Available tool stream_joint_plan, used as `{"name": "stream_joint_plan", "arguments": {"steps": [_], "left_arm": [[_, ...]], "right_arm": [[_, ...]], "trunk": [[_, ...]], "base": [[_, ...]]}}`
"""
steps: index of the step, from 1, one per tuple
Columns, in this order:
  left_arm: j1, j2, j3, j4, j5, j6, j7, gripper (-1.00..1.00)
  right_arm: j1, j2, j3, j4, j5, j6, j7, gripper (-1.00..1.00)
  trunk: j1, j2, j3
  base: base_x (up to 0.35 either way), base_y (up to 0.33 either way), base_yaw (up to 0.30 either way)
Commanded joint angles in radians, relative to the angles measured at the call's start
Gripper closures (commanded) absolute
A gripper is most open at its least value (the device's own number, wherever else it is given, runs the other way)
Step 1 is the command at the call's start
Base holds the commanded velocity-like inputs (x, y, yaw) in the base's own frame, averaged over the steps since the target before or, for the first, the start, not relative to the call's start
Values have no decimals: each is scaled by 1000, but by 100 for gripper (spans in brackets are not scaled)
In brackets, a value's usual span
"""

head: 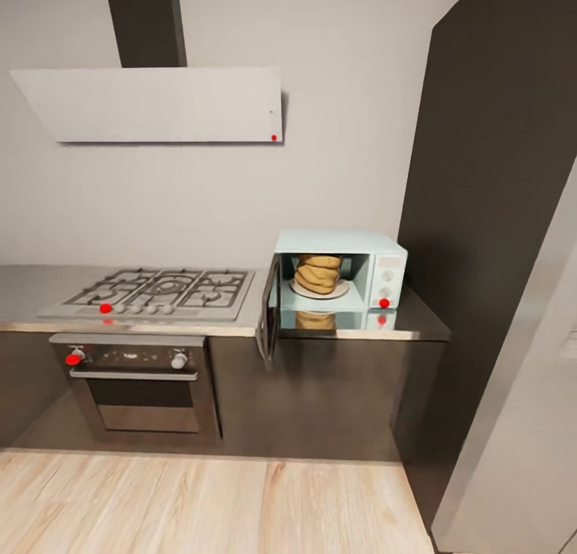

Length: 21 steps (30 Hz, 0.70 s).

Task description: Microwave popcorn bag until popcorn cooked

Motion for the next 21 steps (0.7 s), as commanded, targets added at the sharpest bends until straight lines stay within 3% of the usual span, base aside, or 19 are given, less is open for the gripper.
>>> {"name": "stream_joint_plan", "arguments": {"steps": [1,13,16,21], "left_arm": [[0,0,2,-2,9,7,1,-100],[0,1,3,-11,7,5,1,-100],[0,1,3,-20,6,1,1,-100],[0,3,3,-153,5,6,2,-100]], "right_arm": [[0,0,-8,0,8,-2,1,-100],[0,1,-5,0,10,0,1,-100],[0,1,-5,0,10,-4,0,-100],[0,0,-5,0,10,-10,0,-100]], "trunk": [[1,-1,-1],[1,-1,-1],[1,-1,-1],[1,-1,-1]], "base": [[321,0,0],[322,0,0],[114,0,0],[22,0,0]]}}
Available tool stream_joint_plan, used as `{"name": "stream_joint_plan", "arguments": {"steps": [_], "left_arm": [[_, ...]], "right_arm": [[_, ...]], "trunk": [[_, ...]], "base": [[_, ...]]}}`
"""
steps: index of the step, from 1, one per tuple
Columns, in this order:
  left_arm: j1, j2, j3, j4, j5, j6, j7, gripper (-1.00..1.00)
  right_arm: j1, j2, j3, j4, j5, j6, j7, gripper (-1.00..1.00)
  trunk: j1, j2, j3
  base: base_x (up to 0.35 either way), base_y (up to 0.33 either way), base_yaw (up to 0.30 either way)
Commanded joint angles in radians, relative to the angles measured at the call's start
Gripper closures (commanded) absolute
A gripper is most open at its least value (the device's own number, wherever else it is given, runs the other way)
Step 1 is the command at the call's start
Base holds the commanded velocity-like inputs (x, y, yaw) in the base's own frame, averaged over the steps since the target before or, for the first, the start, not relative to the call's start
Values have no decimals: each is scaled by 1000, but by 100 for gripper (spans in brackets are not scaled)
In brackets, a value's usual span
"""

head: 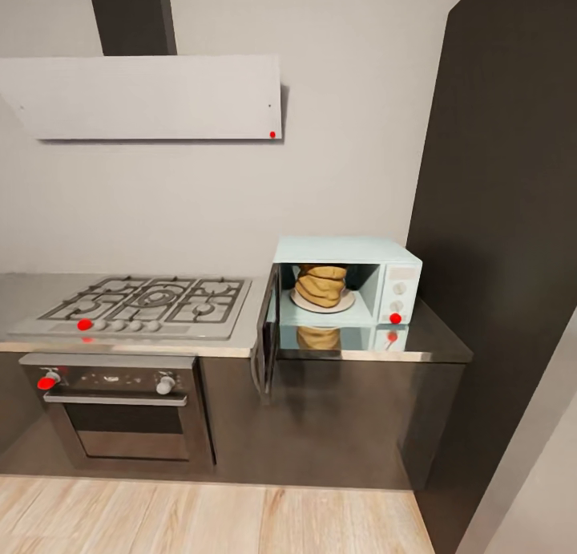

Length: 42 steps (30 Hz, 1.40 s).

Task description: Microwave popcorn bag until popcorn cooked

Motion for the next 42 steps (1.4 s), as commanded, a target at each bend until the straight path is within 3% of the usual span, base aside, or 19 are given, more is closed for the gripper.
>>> {"name": "stream_joint_plan", "arguments": {"steps": [1,4,5,6,8,9,11,13,15,17,18,22,24,26,27,29,37,42], "left_arm": [[0,1,0,-50,10,11,2,-100],[0,3,0,-212,8,19,4,-100],[0,3,0,-359,6,24,5,-100],[-3,3,0,-412,5,31,5,-100],[-16,2,0,-519,3,89,5,-100],[-58,1,0,-588,3,164,4,-100],[-145,-1,0,-647,3,258,3,-100],[-218,-4,-1,-677,3,313,2,-100],[-335,-6,-2,-722,4,376,-2,-100],[-403,-5,-3,-744,4,414,-3,-100],[-464,-5,-3,-760,4,448,-5,-100],[-566,-7,-2,-817,12,511,-13,-100],[-592,-12,-5,-880,16,562,-55,-100],[-594,-12,-5,-881,18,569,-95,-100],[-595,-10,-6,-871,20,573,-194,-100],[-595,-11,-6,-855,15,575,-281,-100],[-595,-14,-10,-845,11,575,-310,-100],[-595,-32,-11,-846,12,576,-313,-100]], "right_arm": [[0,0,-8,0,8,-3,1,-100],[0,0,-8,0,9,-3,1,-100],[0,0,-8,0,9,-3,1,-100],[0,0,-8,0,9,-3,1,-100],[0,0,-8,0,9,-3,1,-100],[0,0,-8,0,9,-3,1,-100],[0,0,-8,0,9,-2,1,-100],[0,0,-8,0,9,0,1,-100],[0,0,-8,0,9,1,1,-100],[0,0,-8,0,10,3,1,-100],[0,0,-7,0,10,4,1,-100],[0,0,-6,0,11,6,5,-100],[0,1,-5,0,12,6,5,-100],[0,1,-5,0,12,6,4,-100],[0,1,-5,0,11,1,3,-100],[0,3,-5,0,11,4,2,-100],[0,3,-6,0,11,6,1,-100],[0,3,-6,0,11,6,1,-100]], "trunk": [[0,-1,-1],[0,-1,-1],[0,-1,-1],[0,-1,-1],[0,-1,-1],[0,-1,-1],[0,-1,-1],[0,-1,-1],[0,-1,-1],[0,-1,-1],[0,-1,-1],[0,-1,-1],[0,-1,-1],[0,-1,-1],[0,-1,-1],[0,-1,-1],[0,-1,3],[0,-1,6]], "base": [[5,0,0],[2,0,0],[0,0,0],[0,0,0],[0,0,0],[0,0,0],[0,0,0],[0,0,0],[0,0,0],[0,0,0],[0,0,0],[0,0,0],[0,0,0],[0,0,0],[0,0,-34],[0,0,-171],[0,0,-262],[0,0,-274]]}}
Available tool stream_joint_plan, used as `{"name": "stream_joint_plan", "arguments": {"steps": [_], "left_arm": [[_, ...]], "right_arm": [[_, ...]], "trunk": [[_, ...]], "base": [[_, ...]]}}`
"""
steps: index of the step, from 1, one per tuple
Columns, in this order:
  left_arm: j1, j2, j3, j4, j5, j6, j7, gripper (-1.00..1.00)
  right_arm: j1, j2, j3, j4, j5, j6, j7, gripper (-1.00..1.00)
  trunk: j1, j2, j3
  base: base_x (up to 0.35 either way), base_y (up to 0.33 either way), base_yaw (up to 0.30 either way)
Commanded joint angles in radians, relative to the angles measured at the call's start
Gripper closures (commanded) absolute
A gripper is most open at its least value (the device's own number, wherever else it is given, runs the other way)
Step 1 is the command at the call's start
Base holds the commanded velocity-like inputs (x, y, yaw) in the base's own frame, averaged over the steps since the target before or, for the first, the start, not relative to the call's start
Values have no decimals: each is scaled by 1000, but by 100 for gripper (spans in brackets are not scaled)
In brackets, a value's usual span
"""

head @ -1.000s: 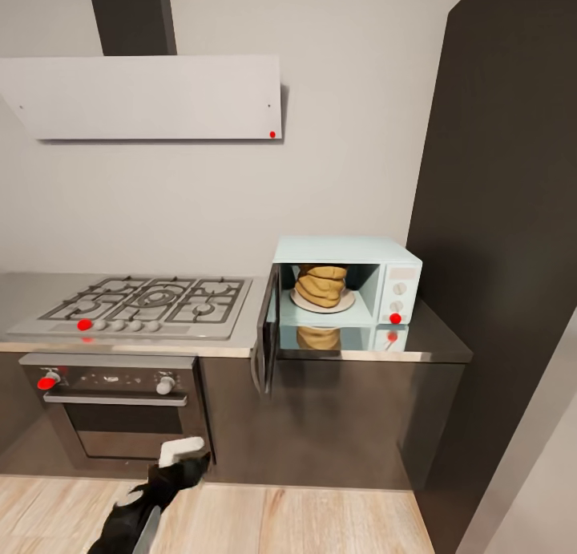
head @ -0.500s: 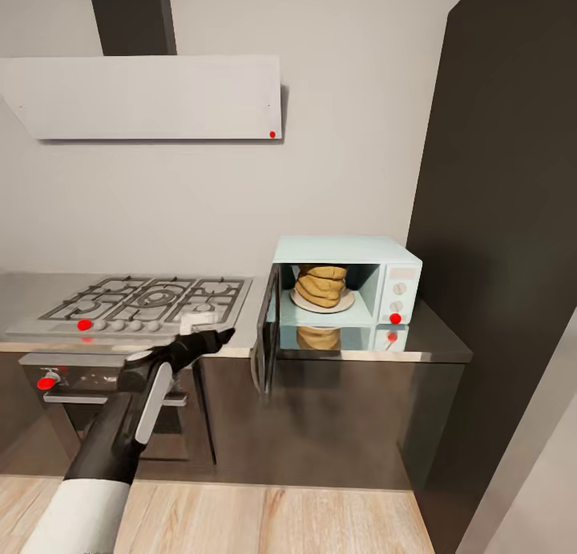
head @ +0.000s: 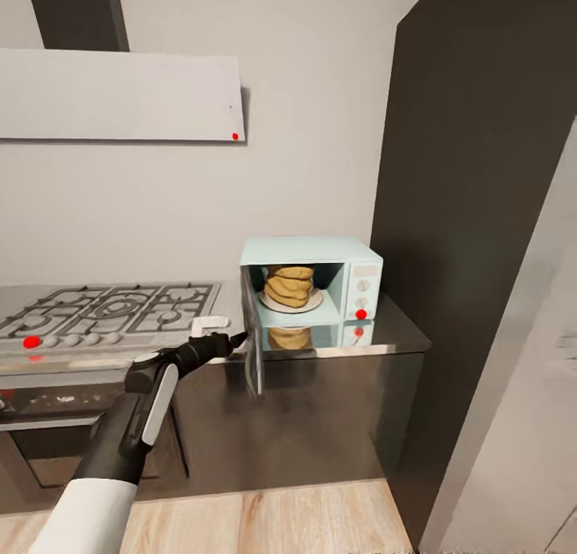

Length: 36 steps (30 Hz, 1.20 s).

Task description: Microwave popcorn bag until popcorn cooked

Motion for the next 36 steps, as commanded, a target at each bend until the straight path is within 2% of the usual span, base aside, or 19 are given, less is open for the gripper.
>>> {"name": "stream_joint_plan", "arguments": {"steps": [1,3,4,6,7,8,16,17,20,22,27,36], "left_arm": [[-1,-10,0,-2,11,9,-1,-100],[-1,-25,-4,-2,10,9,-1,-100],[-1,-37,-36,-3,9,9,-1,-100],[-1,-44,-87,-3,8,7,5,-100],[-1,-48,-107,-3,7,6,10,-100],[-1,-48,-111,-3,5,6,12,-100],[-1,-47,-113,-10,1,4,23,-100],[-1,-47,-113,-11,1,4,37,-100],[-1,-46,-113,-14,2,4,155,-100],[-1,-46,-112,-27,4,5,183,-100],[-1,-49,-113,-48,6,4,196,-100],[-1,-49,-114,-51,5,2,197,-100]], "right_arm": [[-1,0,-8,0,8,-3,0,-100],[-1,0,-9,0,8,-3,0,-100],[-1,0,-8,0,8,-3,0,-100],[-1,0,-8,0,8,-3,0,-100],[-1,0,-8,0,8,-4,0,-100],[-1,0,-8,0,8,-4,0,-100],[-1,-1,-9,0,8,-5,0,-100],[-1,-1,-9,0,8,-5,0,-100],[-1,-1,-9,0,8,-7,0,-100],[-1,-1,-9,0,8,-8,0,-100],[-1,-1,-9,0,8,-9,0,-100],[-1,-2,-9,0,8,-10,0,-100]], "trunk": [[0,-1,-1],[0,-1,0],[0,-1,1],[0,-1,2],[0,-1,2],[0,-1,3],[0,-1,7],[0,-1,7],[0,-1,9],[0,-1,10],[0,-1,12],[0,-1,17]], "base": [[0,0,-274],[0,0,-274],[0,0,-274],[0,0,-274],[0,0,-274],[0,0,-274],[0,0,-274],[0,0,-274],[0,0,-274],[0,0,-274],[57,0,-273],[280,0,-255]]}}
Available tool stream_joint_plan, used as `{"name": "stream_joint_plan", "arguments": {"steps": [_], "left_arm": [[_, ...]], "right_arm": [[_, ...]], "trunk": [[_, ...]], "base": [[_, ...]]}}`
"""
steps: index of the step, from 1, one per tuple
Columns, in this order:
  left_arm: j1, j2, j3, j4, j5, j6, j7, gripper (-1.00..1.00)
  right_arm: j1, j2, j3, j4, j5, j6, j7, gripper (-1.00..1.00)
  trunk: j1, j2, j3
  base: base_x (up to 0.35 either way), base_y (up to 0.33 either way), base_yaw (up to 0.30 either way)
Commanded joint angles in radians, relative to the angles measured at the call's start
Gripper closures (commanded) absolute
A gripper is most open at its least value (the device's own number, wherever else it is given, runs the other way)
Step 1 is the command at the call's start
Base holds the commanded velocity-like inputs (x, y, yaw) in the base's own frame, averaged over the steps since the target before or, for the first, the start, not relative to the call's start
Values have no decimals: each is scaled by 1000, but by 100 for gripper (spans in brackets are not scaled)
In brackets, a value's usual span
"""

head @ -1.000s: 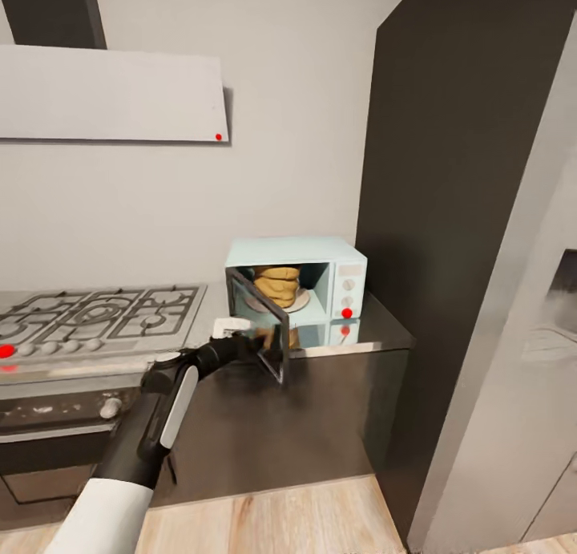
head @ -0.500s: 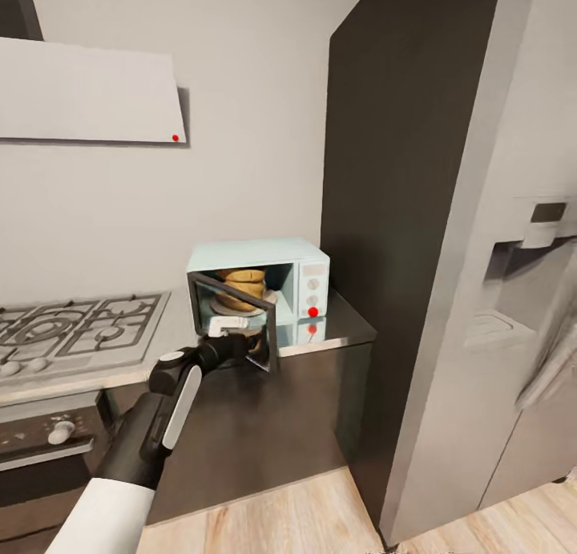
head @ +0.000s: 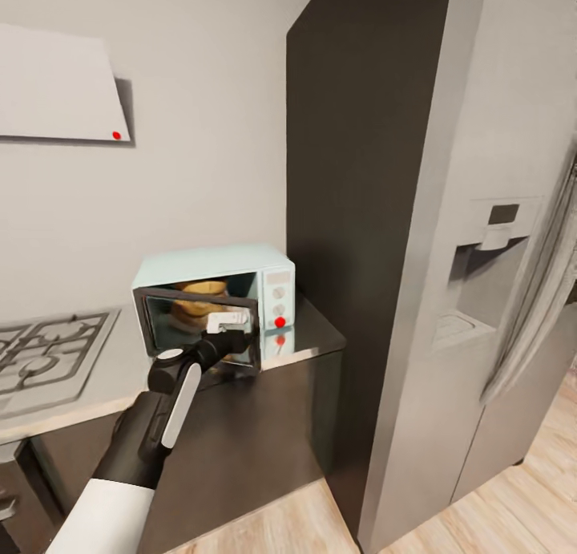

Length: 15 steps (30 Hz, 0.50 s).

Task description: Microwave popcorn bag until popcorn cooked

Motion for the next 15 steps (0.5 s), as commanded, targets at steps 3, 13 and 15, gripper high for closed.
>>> {"name": "stream_joint_plan", "arguments": {"steps": [3,13,15], "left_arm": [[-1,2,2,-2,8,7,1,-100],[-1,5,3,-4,7,8,2,-100],[-1,5,3,-16,7,9,2,-100]], "right_arm": [[-1,-1,-9,0,8,-2,1,-100],[-1,-1,-9,0,8,-1,1,-100],[-1,-1,-9,0,8,-1,1,-100]], "trunk": [[1,-1,0],[1,-1,0],[1,-1,0]], "base": [[257,0,-123],[222,0,-7],[217,0,0]]}}
